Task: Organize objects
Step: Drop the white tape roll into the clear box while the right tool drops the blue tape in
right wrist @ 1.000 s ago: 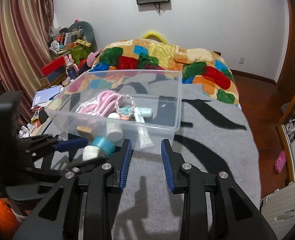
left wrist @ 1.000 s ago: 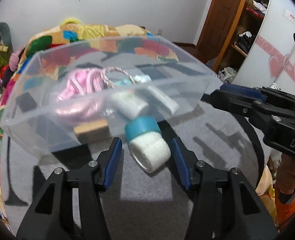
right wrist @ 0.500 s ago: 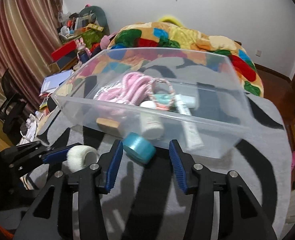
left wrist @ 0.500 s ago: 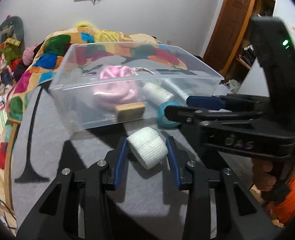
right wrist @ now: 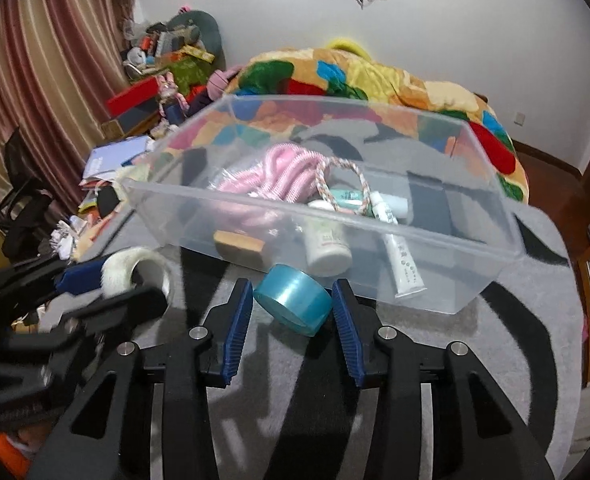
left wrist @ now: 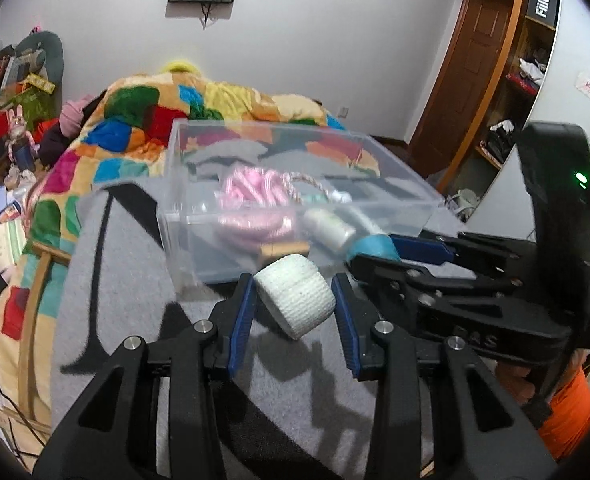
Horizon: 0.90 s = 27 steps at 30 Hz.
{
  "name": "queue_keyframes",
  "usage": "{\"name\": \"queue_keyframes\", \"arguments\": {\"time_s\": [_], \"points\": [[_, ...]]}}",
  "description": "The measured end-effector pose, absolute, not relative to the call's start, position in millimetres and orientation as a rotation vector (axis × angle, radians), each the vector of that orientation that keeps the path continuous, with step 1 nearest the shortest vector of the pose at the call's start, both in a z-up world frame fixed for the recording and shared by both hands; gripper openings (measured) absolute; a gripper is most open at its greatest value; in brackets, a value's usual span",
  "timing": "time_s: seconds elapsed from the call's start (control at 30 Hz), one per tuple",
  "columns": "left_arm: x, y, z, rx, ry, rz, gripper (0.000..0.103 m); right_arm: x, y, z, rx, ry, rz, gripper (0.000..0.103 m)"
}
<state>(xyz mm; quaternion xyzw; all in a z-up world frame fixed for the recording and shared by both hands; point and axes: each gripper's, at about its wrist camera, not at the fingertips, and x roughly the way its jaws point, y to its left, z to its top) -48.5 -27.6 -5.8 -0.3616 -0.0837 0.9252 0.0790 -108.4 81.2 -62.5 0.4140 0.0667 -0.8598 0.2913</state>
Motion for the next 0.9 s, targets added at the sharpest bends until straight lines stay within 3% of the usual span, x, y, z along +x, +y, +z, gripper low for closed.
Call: {"name": "queue_keyframes", "arguments": {"time_s": [0.4,0.9], "points": [[-91.7,-29.9,33.5,-0.983,-0.202,2.836,0.039,-119.9,102.6,-5.4,0.930,0.100,-2.417,0.038],[-134.2,-17.3,-5.5,-1.128,-0.128,2.816,0.041,-174.6,102.0,-47.5,1.096,0.072,-2.433,0.039]]}}
